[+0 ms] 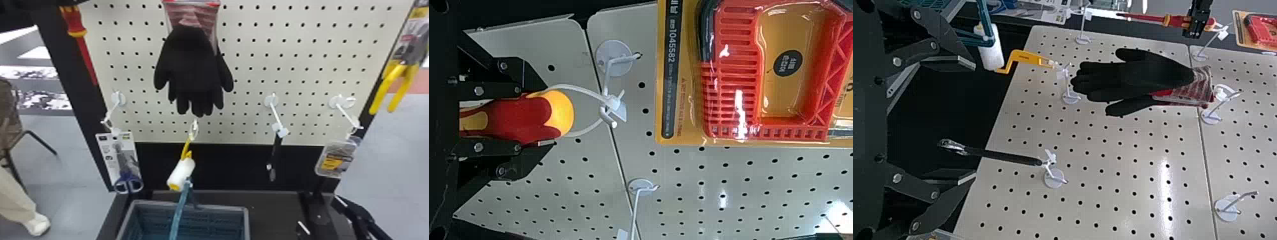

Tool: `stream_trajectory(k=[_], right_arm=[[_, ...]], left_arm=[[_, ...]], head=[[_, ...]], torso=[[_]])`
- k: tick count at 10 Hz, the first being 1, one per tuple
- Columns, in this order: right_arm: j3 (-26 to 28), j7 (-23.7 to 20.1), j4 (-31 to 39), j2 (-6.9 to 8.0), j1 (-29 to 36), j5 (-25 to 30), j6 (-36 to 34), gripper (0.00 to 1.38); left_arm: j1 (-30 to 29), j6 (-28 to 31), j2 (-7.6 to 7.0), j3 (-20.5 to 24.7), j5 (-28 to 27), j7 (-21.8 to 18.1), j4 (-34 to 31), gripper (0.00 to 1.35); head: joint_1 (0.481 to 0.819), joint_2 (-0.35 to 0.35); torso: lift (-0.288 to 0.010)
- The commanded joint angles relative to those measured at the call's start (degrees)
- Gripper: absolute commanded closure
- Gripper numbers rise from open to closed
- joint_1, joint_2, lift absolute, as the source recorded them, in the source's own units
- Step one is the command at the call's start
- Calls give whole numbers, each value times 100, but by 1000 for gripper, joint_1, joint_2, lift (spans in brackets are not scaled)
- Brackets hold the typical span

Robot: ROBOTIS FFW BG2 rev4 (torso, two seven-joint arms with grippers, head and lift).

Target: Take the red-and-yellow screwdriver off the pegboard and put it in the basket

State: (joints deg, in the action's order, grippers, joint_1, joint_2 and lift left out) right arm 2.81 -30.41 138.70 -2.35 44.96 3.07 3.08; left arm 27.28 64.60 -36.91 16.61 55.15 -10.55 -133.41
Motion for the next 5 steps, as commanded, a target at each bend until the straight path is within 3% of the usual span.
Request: stream_trajectory(k=[1,5], right_arm=[[0,0,-11,-2,-2,0,0,496],[0,0,-11,-2,-14,0,0,496]], left_arm=[[-24,-9,17,9,4,0,2,1023],[-85,-61,87,27,-13,0,2,1023]], head=[[549,0],[549,0]], torso=[[-100],[-100]])
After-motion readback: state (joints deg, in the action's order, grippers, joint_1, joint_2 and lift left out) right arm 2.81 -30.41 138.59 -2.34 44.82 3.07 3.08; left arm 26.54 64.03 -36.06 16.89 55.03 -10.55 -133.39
